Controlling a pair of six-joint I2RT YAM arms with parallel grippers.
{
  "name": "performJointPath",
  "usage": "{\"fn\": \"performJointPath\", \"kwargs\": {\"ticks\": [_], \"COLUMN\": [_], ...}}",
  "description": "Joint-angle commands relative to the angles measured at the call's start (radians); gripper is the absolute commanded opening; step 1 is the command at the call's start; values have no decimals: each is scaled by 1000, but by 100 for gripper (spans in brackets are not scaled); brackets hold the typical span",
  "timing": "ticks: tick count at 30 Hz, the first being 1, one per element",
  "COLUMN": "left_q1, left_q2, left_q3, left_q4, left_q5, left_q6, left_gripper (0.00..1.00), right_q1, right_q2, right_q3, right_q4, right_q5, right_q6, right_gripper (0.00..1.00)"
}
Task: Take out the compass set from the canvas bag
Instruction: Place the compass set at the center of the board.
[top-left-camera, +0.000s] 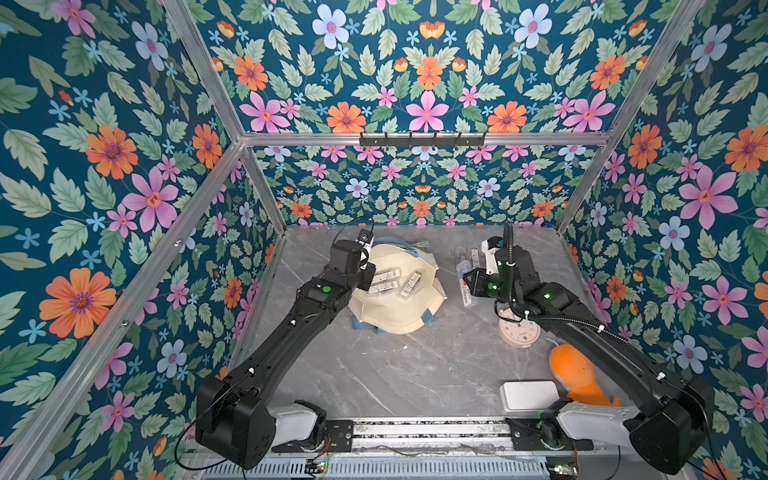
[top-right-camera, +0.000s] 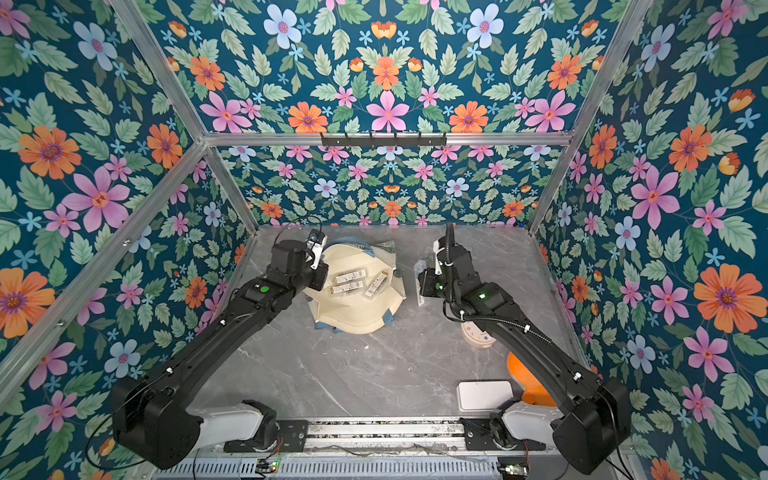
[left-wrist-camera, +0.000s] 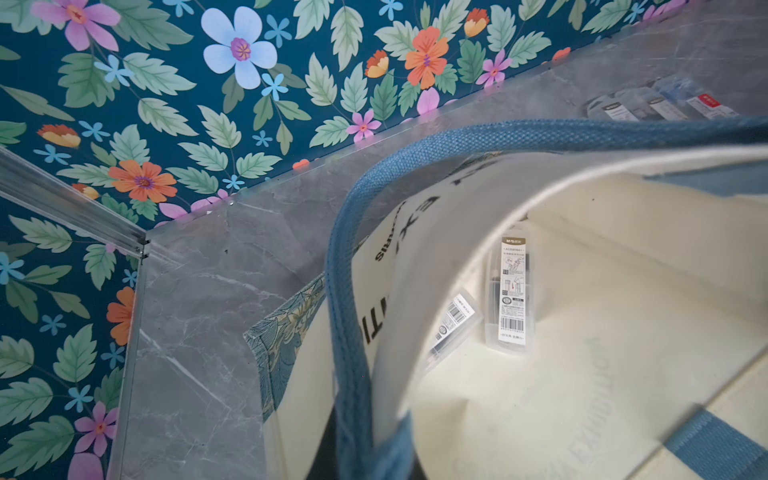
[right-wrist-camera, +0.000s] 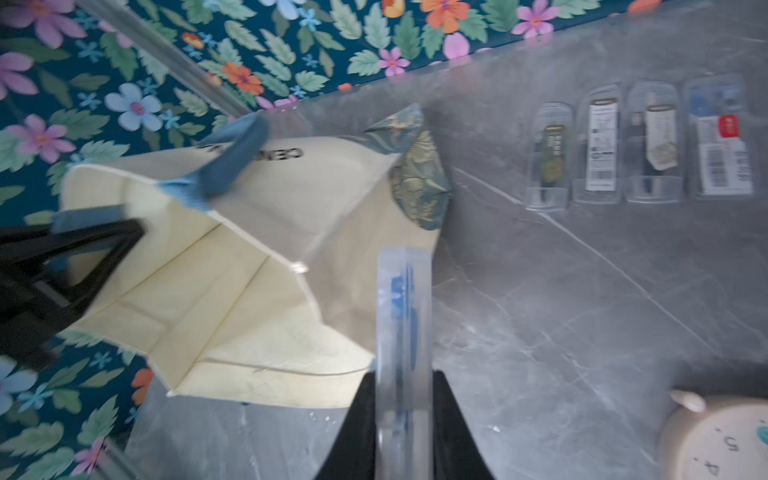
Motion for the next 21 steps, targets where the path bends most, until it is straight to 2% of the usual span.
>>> {"fn": "performJointPath", "kwargs": {"ticks": [1, 5, 9, 16, 21], "left_q1": [0, -1, 0, 0, 0], "left_q2": [0, 1, 4, 4, -9], "left_q3": [-1, -13, -24, -33, -47], "left_q4": [45, 65, 80, 90, 94], "left_q5": [23, 49, 68, 89, 97], "left_q6": [26, 20, 18, 16, 16], "left_gripper": [0, 0, 0, 0, 0], "right_q1": [-77, -144, -172, -174, -186], "right_q2": [25, 132, 259, 449, 513], "right_q3": [-71, -136, -171, -141, -116], "right_q4": [140, 227, 317, 378, 403], "right_q5": [-129, -218, -240, -207, -182], "right_q6": [-4, 2, 11, 31, 54], "right_gripper": [11, 11, 11, 11, 11]}}
